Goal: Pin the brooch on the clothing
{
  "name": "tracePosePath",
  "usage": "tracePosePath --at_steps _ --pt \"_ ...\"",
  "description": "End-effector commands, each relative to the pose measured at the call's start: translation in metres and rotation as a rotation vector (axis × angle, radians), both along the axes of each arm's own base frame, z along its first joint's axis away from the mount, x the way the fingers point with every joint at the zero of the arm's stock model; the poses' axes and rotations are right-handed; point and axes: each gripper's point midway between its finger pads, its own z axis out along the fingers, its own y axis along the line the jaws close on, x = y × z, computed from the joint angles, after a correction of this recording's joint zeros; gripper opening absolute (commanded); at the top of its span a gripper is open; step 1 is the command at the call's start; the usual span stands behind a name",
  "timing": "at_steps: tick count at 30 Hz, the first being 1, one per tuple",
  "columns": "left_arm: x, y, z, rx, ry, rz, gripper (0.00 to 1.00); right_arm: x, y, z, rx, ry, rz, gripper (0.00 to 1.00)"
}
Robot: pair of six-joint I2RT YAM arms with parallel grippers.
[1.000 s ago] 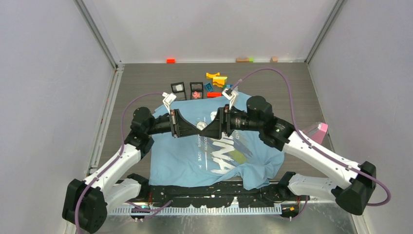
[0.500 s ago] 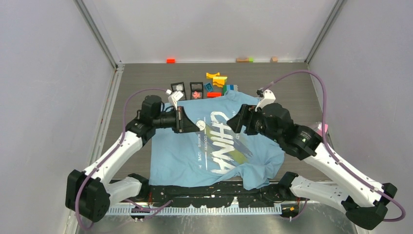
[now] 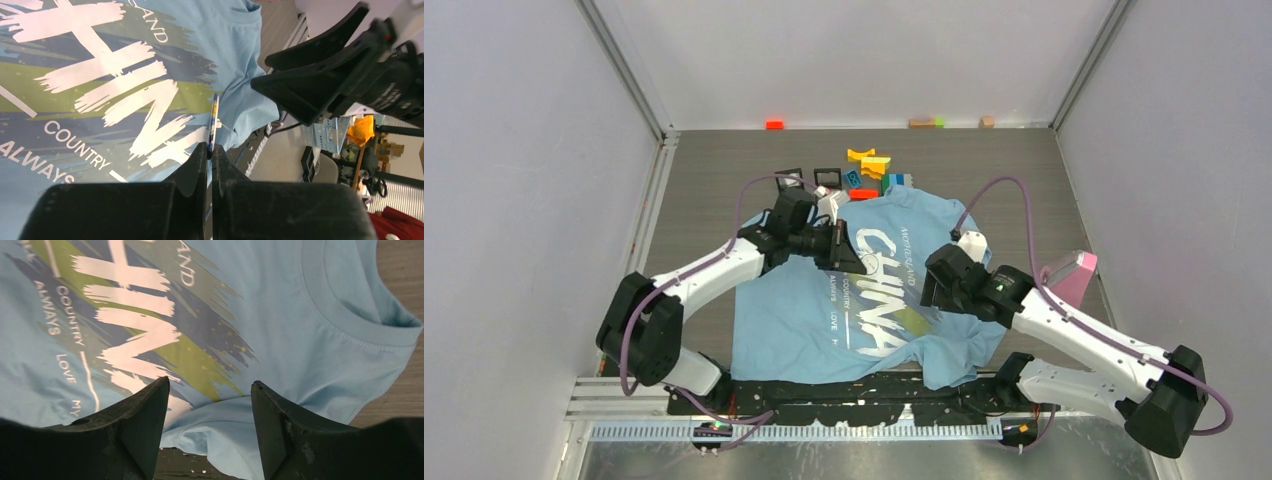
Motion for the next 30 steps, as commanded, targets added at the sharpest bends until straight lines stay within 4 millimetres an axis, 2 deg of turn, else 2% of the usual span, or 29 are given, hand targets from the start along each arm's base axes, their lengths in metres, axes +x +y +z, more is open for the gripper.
tracePosePath --at_steps 1,2,5,10,15,19,22,23,25,26,27,30 --pt "0.023 -0.024 0.016 -0.125 -0.104 0.093 0.0 -0.007 0.007 -0.035 0.054 0.074 -0.075 0.64" --pt "0.026 -0.027 0.017 -0.151 -0.098 0.107 0.0 -0.007 0.015 -0.039 0.087 0.086 -0.08 0.62" --pt "0.029 -0.035 0.02 -0.206 -0.094 0.101 0.0 -0.016 0.019 -0.066 0.083 0.153 -0.093 0.58" --pt "0.035 -0.037 0.011 -0.187 -0.134 0.09 0.0 -0.038 0.025 -0.087 0.039 0.215 -0.126 0.55" --pt "0.047 -0.044 0.011 -0.19 -0.166 0.086 0.0 -0.067 0.029 -0.09 0.001 0.256 -0.154 0.54" --pt "0.055 -0.048 0.008 -0.183 -0.183 0.087 0.0 -0.076 0.029 -0.08 0.018 0.255 -0.181 0.55" --pt "0.056 -0.048 0.002 -0.175 -0.173 0.092 0.0 -0.062 0.032 -0.059 0.05 0.189 -0.182 0.63" --pt "0.057 -0.048 0.0 -0.172 -0.174 0.093 0.0 -0.054 0.028 -0.056 0.037 0.173 -0.185 0.67" --pt "0.06 -0.049 -0.002 -0.156 -0.171 0.097 0.0 -0.037 0.019 -0.048 0.031 0.16 -0.197 0.69" --pt "0.063 -0.051 -0.001 -0.154 -0.173 0.097 0.0 -0.022 0.011 -0.045 0.042 0.156 -0.247 0.69" --pt "0.065 -0.053 0.0 -0.155 -0.175 0.1 0.0 -0.018 0.007 -0.045 0.028 0.162 -0.222 0.69" --pt "0.075 -0.058 0.004 -0.155 -0.199 0.113 0.0 0.012 -0.012 -0.04 -0.004 0.143 -0.24 0.67"
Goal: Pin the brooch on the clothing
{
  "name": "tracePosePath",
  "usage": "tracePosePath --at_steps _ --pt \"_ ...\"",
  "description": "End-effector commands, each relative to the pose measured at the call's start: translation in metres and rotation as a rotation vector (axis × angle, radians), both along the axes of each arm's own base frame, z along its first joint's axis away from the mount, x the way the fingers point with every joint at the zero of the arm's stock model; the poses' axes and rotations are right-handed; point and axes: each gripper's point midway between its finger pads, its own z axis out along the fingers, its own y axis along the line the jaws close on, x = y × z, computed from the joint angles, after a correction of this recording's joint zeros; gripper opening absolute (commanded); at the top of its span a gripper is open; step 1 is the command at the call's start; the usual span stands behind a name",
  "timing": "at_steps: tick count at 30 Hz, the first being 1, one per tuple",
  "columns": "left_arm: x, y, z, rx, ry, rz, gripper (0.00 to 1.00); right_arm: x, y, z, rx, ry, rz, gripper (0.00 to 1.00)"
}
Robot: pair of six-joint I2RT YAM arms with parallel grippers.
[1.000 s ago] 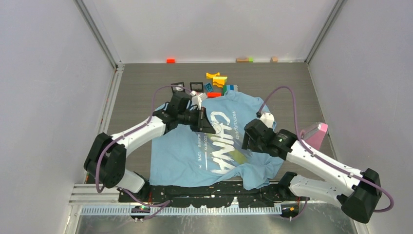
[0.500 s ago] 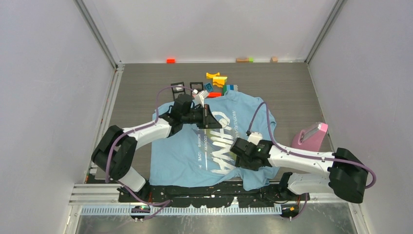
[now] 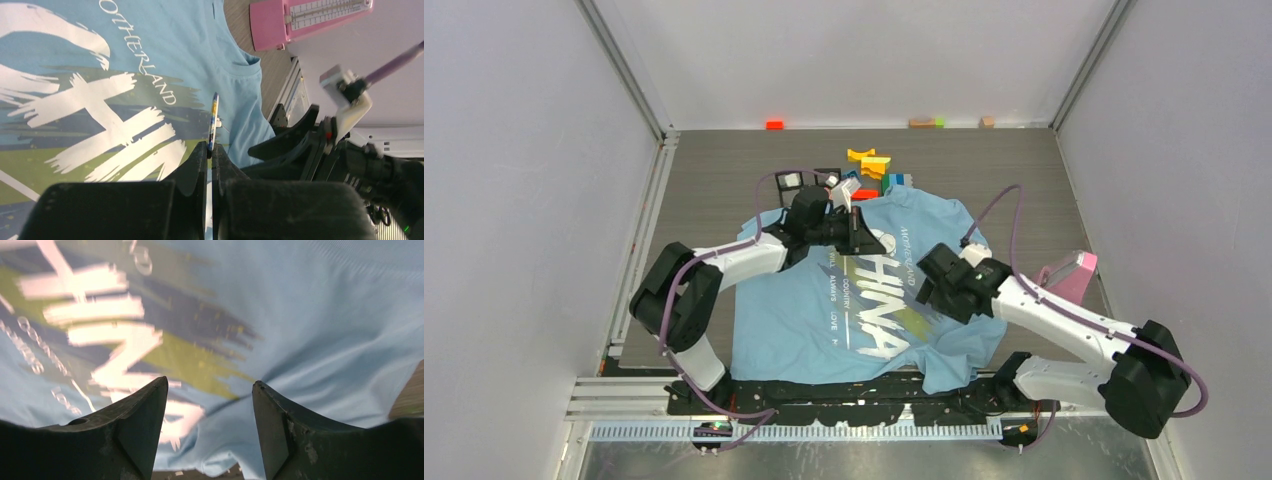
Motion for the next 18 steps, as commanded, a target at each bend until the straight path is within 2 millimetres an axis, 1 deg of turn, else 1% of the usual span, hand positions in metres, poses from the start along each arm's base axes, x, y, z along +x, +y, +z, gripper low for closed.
tracePosePath --at_steps 1,2,4,5,6,7,8,9,11,13,18 --pt "0.024 -0.014 0.025 -0.027 -0.119 0.017 0.0 0.039 -0.021 0.015 -0.076 -0.052 0.032 0.67" --pt "0.026 -0.016 0.022 -0.017 -0.117 0.018 0.0 0.047 -0.03 0.014 -0.099 -0.049 0.028 0.65" --pt "0.028 -0.018 0.019 -0.006 -0.123 0.019 0.0 0.059 -0.04 0.009 -0.132 -0.032 0.021 0.61" --pt "0.027 -0.019 0.016 0.002 -0.129 0.015 0.0 0.063 -0.043 0.003 -0.146 -0.019 0.02 0.6" --pt "0.025 -0.021 0.012 0.012 -0.141 0.005 0.0 0.072 -0.046 0.002 -0.141 -0.031 0.013 0.57" --pt "0.023 -0.021 0.009 0.023 -0.153 -0.001 0.0 0.075 -0.048 -0.002 -0.145 -0.024 0.012 0.56" --pt "0.02 -0.022 0.004 0.036 -0.162 -0.009 0.0 0.083 -0.049 -0.003 -0.134 -0.042 0.006 0.54" --pt "0.017 -0.021 -0.002 0.045 -0.166 -0.014 0.0 0.086 -0.05 -0.007 -0.137 -0.037 0.004 0.54" --pt "0.013 -0.021 -0.008 0.044 -0.176 -0.02 0.0 0.098 -0.053 -0.012 -0.126 -0.054 -0.014 0.51" --pt "0.01 -0.021 -0.013 0.044 -0.185 -0.031 0.0 0.105 -0.053 -0.019 -0.12 -0.054 0.007 0.47" --pt "0.007 -0.019 -0.031 0.069 -0.183 -0.037 0.0 0.11 -0.048 -0.03 -0.099 -0.037 0.037 0.43"
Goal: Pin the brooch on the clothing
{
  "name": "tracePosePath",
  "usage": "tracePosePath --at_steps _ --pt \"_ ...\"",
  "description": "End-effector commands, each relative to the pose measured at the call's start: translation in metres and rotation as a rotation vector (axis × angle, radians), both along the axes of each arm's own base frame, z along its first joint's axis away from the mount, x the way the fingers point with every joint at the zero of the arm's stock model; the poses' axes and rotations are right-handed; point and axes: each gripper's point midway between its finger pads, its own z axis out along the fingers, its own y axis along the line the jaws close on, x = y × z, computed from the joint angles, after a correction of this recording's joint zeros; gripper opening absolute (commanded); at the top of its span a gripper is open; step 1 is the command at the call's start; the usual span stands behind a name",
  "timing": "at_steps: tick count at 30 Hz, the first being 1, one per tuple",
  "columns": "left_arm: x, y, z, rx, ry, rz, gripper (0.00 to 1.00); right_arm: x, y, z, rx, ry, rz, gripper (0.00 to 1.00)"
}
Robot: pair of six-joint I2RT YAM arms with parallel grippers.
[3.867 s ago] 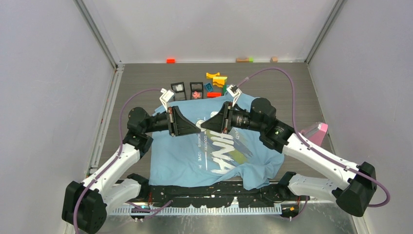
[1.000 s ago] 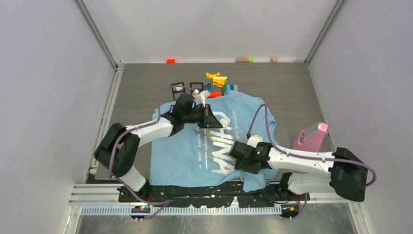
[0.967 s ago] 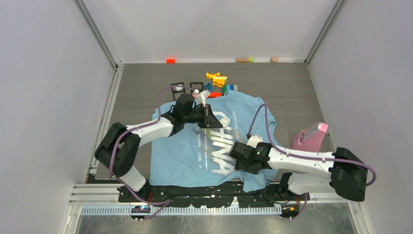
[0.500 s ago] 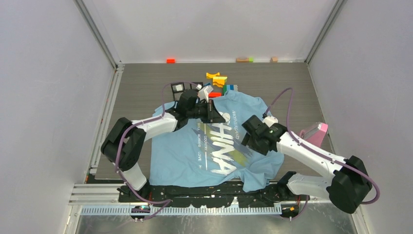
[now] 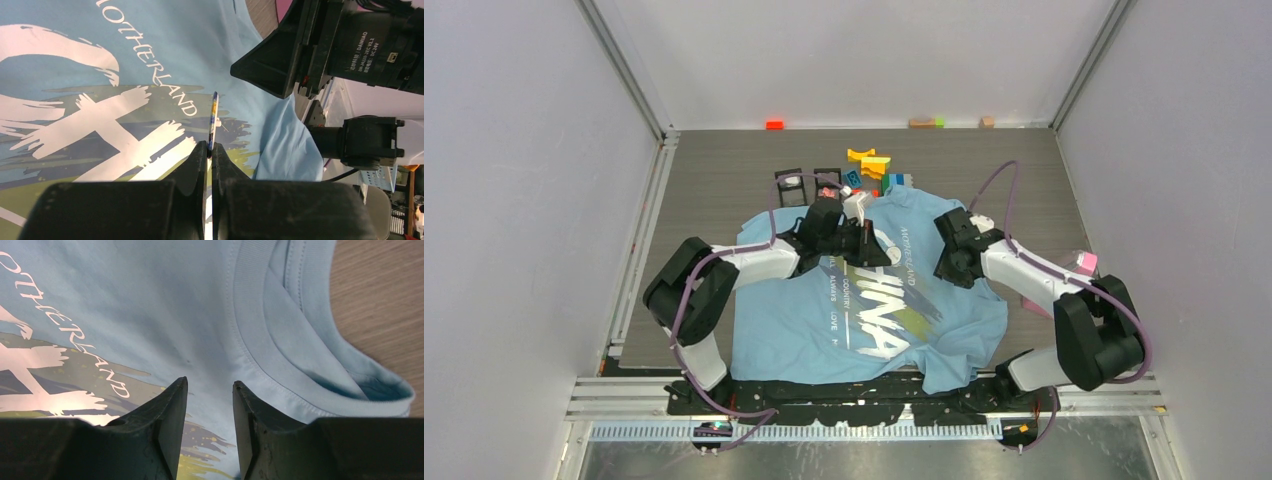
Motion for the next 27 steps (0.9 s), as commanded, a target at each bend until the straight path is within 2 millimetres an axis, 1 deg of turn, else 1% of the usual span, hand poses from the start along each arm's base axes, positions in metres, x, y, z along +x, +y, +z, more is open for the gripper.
tracePosePath --at_steps 1,4,10,13,14,15,16,18,20,24,25,26,27 --pt "0.008 -0.003 -0.003 -0.014 -0.075 -0.005 0.0 0.019 0.01 -0.002 0.033 -0.052 0.048 0.42" --pt "0.006 -0.005 -0.005 -0.017 -0.069 -0.014 0.0 0.014 0.008 -0.012 0.029 -0.028 0.037 0.4" --pt "0.005 -0.006 -0.002 -0.027 -0.071 -0.018 0.0 0.004 0.003 -0.029 0.034 0.007 -0.009 0.35" --pt "0.004 -0.005 0.002 -0.031 -0.079 -0.018 0.0 0.001 0.005 -0.036 0.05 0.015 -0.017 0.26" --pt "0.004 -0.005 0.002 -0.03 -0.082 -0.018 0.0 0.0 0.006 -0.037 0.056 0.015 -0.017 0.18" --pt "0.004 -0.004 0.003 -0.03 -0.087 -0.017 0.0 -0.001 0.005 -0.039 0.058 0.018 -0.018 0.15" --pt "0.004 -0.004 0.004 -0.027 -0.091 -0.017 0.0 -0.001 0.006 -0.038 0.063 0.013 -0.017 0.08" --pt "0.005 -0.003 0.001 -0.006 -0.094 -0.003 0.0 0.0 0.007 -0.036 0.066 0.003 -0.012 0.02" --pt "0.003 -0.006 0.002 0.007 -0.101 -0.004 0.0 0.002 0.007 -0.031 0.071 -0.014 -0.004 0.01" --pt "-0.004 -0.02 -0.004 0.052 -0.095 -0.007 0.0 0.006 0.011 -0.02 0.092 -0.049 0.017 0.01" --pt "-0.005 -0.025 -0.004 0.056 -0.093 -0.007 0.0 0.007 0.012 -0.016 0.099 -0.06 0.021 0.05" --pt "-0.008 -0.029 -0.006 0.059 -0.083 -0.011 0.0 0.006 0.012 -0.012 0.106 -0.068 0.023 0.16" --pt "-0.009 -0.033 -0.005 0.056 -0.079 -0.012 0.0 0.005 0.012 -0.01 0.107 -0.071 0.022 0.21"
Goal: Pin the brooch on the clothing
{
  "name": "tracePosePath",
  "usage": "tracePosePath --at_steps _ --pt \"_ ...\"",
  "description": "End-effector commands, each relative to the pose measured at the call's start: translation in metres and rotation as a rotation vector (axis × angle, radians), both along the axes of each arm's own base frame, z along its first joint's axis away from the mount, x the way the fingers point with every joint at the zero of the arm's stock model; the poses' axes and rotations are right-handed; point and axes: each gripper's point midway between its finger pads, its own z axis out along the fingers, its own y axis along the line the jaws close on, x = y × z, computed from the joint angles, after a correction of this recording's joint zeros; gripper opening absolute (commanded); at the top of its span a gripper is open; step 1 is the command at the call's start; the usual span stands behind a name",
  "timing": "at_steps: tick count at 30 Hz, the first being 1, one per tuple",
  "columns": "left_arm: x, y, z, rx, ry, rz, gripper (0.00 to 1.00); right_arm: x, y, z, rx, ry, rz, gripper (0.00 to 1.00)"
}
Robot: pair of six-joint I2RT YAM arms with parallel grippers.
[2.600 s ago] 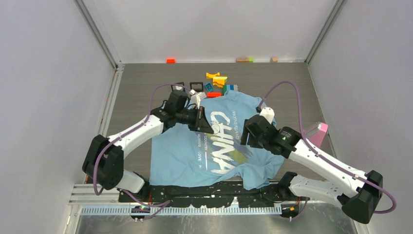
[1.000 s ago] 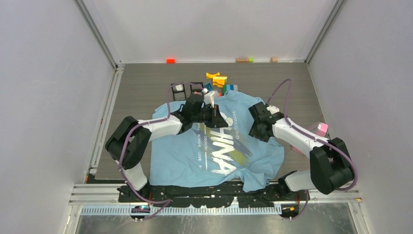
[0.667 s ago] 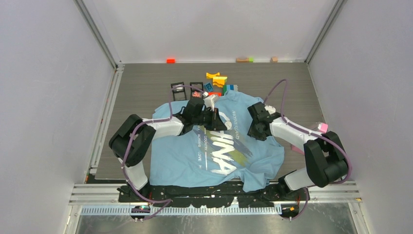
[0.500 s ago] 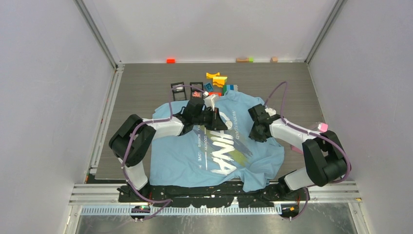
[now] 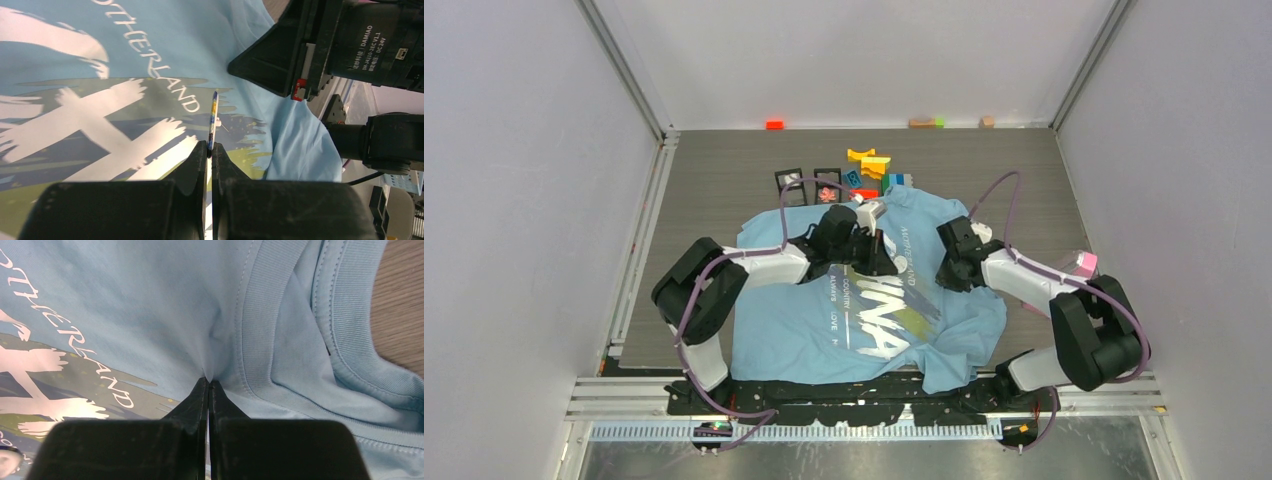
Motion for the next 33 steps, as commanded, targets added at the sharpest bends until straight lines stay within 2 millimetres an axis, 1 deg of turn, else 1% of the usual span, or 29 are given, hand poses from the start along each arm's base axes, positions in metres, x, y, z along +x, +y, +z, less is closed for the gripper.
tracePosePath --at_steps 1,2,3,4,5,7,11,17,20,22,23,24,25,26,27,29,31,33 --pt "0.003 -0.022 0.018 -0.013 -0.056 0.0 0.0 0.002 0.001 0.017 0.029 -0.06 0.003 0.29" --pt "0.003 -0.025 0.02 -0.014 -0.058 0.002 0.0 -0.001 -0.002 0.018 0.023 -0.058 -0.004 0.37" --pt "0.003 -0.026 0.02 -0.01 -0.06 0.007 0.0 -0.001 -0.002 0.024 0.03 -0.076 -0.008 0.39" --pt "0.003 -0.027 0.019 -0.006 -0.059 0.012 0.0 -0.004 -0.004 0.023 0.031 -0.074 -0.016 0.44" --pt "0.003 -0.029 0.019 -0.002 -0.055 0.017 0.0 -0.005 -0.004 0.028 0.042 -0.09 -0.018 0.45" --pt "0.002 -0.032 0.017 0.002 -0.046 0.02 0.0 -0.009 -0.003 0.03 0.06 -0.095 -0.024 0.47" --pt "-0.001 -0.037 0.008 0.024 -0.028 0.019 0.0 -0.019 -0.002 0.024 0.089 -0.077 -0.032 0.48" --pt "-0.006 -0.047 -0.005 0.051 -0.006 0.0 0.0 -0.026 0.009 0.011 0.141 -0.05 -0.018 0.39" --pt "-0.007 -0.05 -0.009 0.061 -0.001 -0.008 0.0 -0.024 0.013 0.008 0.155 -0.05 -0.01 0.35" --pt "-0.008 -0.052 -0.012 0.07 -0.001 -0.009 0.0 -0.022 0.015 0.006 0.161 -0.053 -0.008 0.3" --pt "-0.008 -0.052 -0.013 0.076 -0.002 -0.008 0.0 -0.02 0.016 0.007 0.164 -0.057 -0.007 0.25" --pt "-0.008 -0.053 -0.014 0.082 -0.003 -0.008 0.0 -0.02 0.016 0.006 0.162 -0.057 -0.007 0.23" --pt "-0.008 -0.053 -0.017 0.091 -0.004 -0.009 0.0 -0.019 0.016 0.006 0.162 -0.06 -0.007 0.16" --pt "-0.008 -0.053 -0.018 0.101 -0.005 -0.011 0.0 -0.019 0.016 0.006 0.159 -0.06 -0.007 0.13" --pt "-0.009 -0.054 -0.02 0.113 -0.007 -0.014 0.0 -0.018 0.016 0.007 0.157 -0.062 -0.006 0.06" --pt "-0.01 -0.055 -0.022 0.14 -0.02 -0.018 0.0 -0.018 0.016 0.009 0.161 -0.073 -0.006 0.01" --pt "-0.013 -0.057 -0.024 0.168 -0.032 -0.027 0.0 -0.017 0.016 0.013 0.168 -0.096 -0.004 0.01" --pt "-0.016 -0.06 -0.026 0.193 -0.041 -0.038 0.0 -0.015 0.017 0.024 0.187 -0.138 0.004 0.01"
